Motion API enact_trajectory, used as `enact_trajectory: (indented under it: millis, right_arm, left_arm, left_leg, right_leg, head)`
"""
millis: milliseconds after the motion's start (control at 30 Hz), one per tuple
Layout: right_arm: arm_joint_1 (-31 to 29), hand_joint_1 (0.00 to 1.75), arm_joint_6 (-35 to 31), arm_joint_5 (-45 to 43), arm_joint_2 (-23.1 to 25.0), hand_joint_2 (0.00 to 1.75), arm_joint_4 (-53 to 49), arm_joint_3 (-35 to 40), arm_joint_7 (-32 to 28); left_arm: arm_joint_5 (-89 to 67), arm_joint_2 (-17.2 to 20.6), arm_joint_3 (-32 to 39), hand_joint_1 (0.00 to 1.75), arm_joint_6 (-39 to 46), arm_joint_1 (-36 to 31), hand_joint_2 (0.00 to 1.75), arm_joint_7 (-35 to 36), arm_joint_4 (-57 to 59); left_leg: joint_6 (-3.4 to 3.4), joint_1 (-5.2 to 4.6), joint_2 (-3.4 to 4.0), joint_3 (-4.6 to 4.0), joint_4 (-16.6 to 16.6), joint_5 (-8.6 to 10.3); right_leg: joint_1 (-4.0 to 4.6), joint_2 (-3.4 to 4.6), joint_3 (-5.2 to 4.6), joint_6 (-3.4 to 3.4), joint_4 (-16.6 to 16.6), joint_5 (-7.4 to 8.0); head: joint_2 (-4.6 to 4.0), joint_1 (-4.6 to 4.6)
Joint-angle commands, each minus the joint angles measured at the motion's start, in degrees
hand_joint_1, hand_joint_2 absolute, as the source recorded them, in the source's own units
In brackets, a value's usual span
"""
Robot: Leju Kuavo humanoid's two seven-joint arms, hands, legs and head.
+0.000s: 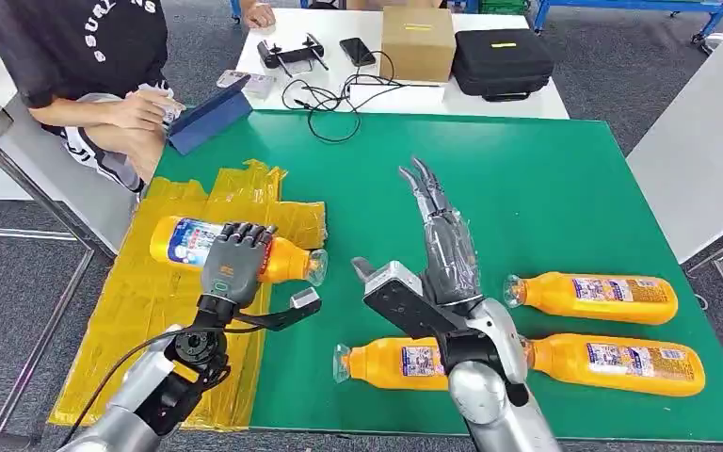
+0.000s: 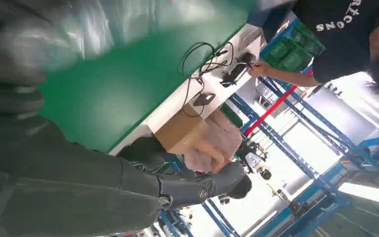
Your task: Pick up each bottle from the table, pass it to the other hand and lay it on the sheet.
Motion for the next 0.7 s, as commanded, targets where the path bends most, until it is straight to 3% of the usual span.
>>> enact_trajectory:
  millis: [33, 167, 233, 267, 333, 367, 500, 533, 700]
  right_arm:
    - [0.34, 0.00, 5.22, 2.76, -1.43, 0.00, 1.48, 2.46, -0.49]
    - [1.19, 0.00, 7.33, 3.90, -2.05, 0.00, 1.74, 4.11, -1.61]
    - [1.19, 0.00, 7.33, 3.90, -2.05, 0.00, 1.74, 4.11, -1.61]
    - [1.06, 0.00, 7.34, 3.92, -2.05, 0.00, 1.66, 4.09, -1.63]
    - [1.06, 0.00, 7.34, 3.92, -2.05, 0.00, 1.66, 4.09, -1.63]
    - [1.06, 0.00, 7.34, 3.92, -2.05, 0.00, 1.66, 4.09, -1.63]
    - [0.91, 0.00, 9.14, 4.13, -2.60, 0.00, 1.59, 4.75, -1.79]
    - [0.97, 0.00, 9.71, 4.43, -2.94, 0.00, 1.68, 5.18, -1.77]
    - [2.53, 0.00, 11.91, 7.62, -6.95, 0.00, 1.35, 8.84, -1.96]
  left_arm:
    - [-0.10, -1.79, 2.66, 0.00, -1.64, -2.52, 1.75, 1.73, 6.09]
    - [-0.10, -2.56, 5.95, 0.00, -0.87, -2.04, 1.75, 2.07, 6.11]
    - [-0.10, -2.56, 5.95, 0.00, -0.87, -2.04, 1.75, 2.07, 6.11]
    - [-0.10, -2.56, 5.99, 0.00, -0.90, -2.07, 1.75, 2.07, 6.10]
    - [-0.10, -2.56, 5.99, 0.00, -0.90, -2.07, 1.75, 2.07, 6.10]
    - [-0.10, -2.56, 5.99, 0.00, -0.90, -2.07, 1.75, 2.07, 6.10]
    - [-0.10, -2.86, 7.43, 0.00, -0.91, -1.73, 1.75, 1.87, 5.69]
    - [-0.09, -3.15, 8.80, 0.00, -0.72, -1.43, 0.00, 1.36, 5.29]
    - [0.37, -5.13, 18.33, 0.00, 0.16, 0.70, 0.00, -5.05, 1.28]
  left_leg:
    - [-0.14, 0.03, 0.00, 0.52, -0.15, -0.16]
    - [-0.09, 0.03, 0.00, 0.24, -0.08, -0.08]
    - [-0.14, 0.02, 0.01, 0.54, -0.17, -0.17]
    - [-0.08, 0.02, 0.01, 0.21, -0.07, -0.08]
    - [-0.20, 0.03, 0.06, 0.73, -0.21, -0.22]
    - [-0.10, 0.03, 0.00, 0.31, -0.09, -0.10]
    - [-0.08, 0.02, 0.03, 0.21, -0.06, -0.08]
    - [-0.10, 0.01, 0.04, 0.32, -0.09, -0.11]
    - [-0.09, 0.01, 0.01, 0.34, -0.11, -0.12]
  right_leg:
    - [0.03, -0.10, 0.56, -0.03, -0.19, -0.17]
    - [0.04, -0.06, 0.27, -0.02, -0.11, -0.08]
    - [0.03, -0.09, 0.57, -0.04, -0.19, -0.17]
    - [0.03, -0.04, 0.23, -0.01, -0.09, -0.07]
    - [0.04, -0.07, 0.75, -0.04, -0.24, -0.21]
    - [0.04, -0.07, 0.34, -0.01, -0.12, -0.10]
    - [0.02, -0.02, 0.22, -0.01, -0.08, -0.07]
    - [0.02, -0.03, 0.33, -0.02, -0.11, -0.10]
    - [0.02, -0.06, 0.38, -0.01, -0.15, -0.11]
  head:
    - [0.00, 0.00]
    - [0.02, -0.02]
    - [0.00, 0.00]
    - [0.00, -0.02]
    - [0.00, -0.02]
    - [0.00, -0.02]
    - [0.00, -0.02]
    - [0.00, -0.02]
    - [0.00, -0.02]
